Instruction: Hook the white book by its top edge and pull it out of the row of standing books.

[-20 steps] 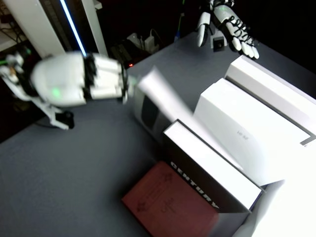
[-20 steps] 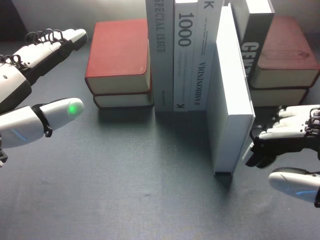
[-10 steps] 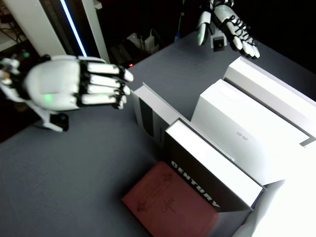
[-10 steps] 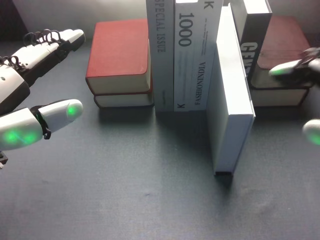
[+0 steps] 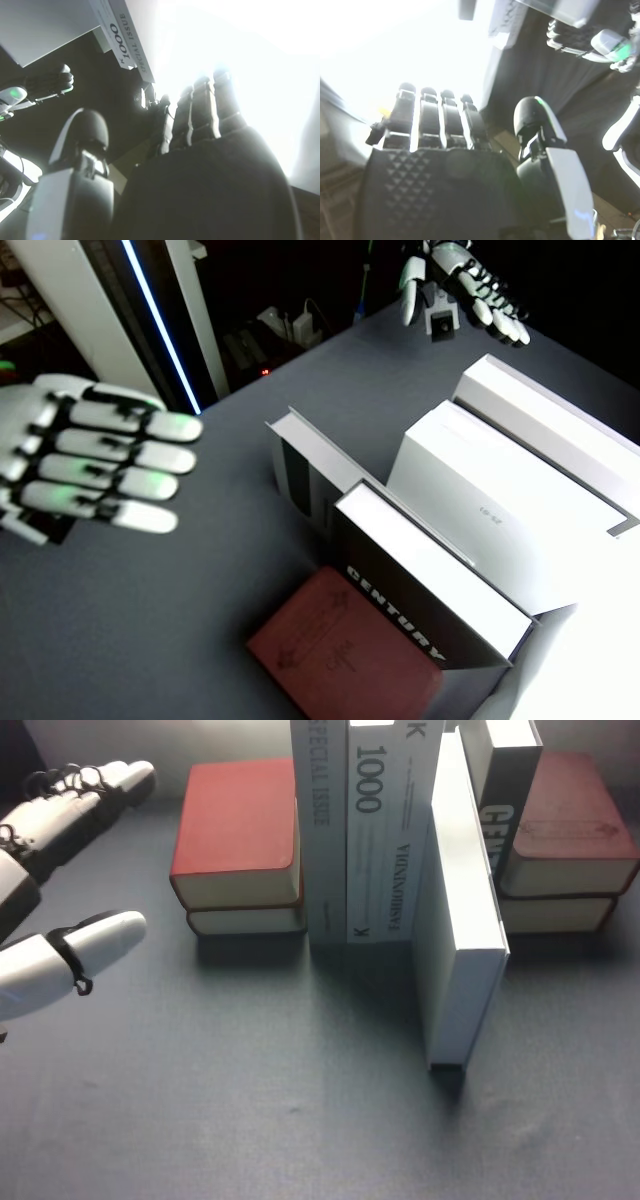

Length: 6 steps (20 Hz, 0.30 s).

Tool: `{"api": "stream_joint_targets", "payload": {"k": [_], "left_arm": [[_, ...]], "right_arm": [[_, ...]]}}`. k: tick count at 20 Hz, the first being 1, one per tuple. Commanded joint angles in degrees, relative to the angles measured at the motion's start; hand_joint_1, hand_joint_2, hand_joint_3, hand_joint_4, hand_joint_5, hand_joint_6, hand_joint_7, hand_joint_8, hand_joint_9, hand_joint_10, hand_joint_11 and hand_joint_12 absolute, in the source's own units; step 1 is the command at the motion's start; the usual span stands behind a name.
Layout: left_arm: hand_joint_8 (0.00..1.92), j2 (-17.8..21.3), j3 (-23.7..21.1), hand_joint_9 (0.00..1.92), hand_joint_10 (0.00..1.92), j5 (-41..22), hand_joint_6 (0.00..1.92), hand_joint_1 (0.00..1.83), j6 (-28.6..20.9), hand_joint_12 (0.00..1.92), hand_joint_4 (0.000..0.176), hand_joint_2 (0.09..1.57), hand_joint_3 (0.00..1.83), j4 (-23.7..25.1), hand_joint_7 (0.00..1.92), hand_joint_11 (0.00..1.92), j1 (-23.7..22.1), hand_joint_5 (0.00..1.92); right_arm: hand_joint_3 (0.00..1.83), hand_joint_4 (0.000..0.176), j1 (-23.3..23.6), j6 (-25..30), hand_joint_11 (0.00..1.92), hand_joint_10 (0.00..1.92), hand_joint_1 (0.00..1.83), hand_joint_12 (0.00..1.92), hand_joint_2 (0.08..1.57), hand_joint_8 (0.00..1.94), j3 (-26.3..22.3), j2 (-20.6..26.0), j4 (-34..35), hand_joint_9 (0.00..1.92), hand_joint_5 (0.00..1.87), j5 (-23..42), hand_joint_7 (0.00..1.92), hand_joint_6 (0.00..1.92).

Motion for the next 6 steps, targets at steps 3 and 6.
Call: {"api": "stream_joint_targets", "payload": {"k": [3, 6], "left_arm": [[0.0, 1.0, -0.45, 0.0, 0.0, -13.03, 0.0, 0.28, -0.02, 0.0, 0.159, 1.31, 0.0, -1.95, 0.0, 0.0, -0.31, 0.0], [0.0, 2.78, -1.31, 0.0, 0.0, -16.59, 0.0, 0.56, 1.42, 0.0, 0.115, 1.35, 0.0, -2.05, 0.0, 0.0, -0.8, 0.0]], "right_arm": [[0.0, 0.002, 2.14, 0.03, 0.0, 0.0, 0.24, 0.0, 1.44, 0.0, 0.3, 1.6, 0.05, 0.0, 0.0, 8.64, 0.0, 0.0], [0.0, 0.008, 4.88, -0.29, 0.0, 0.0, 0.17, 0.0, 1.41, 0.0, 0.41, 2.95, -1.8, 0.0, 0.0, 8.65, 0.0, 0.0]]}}
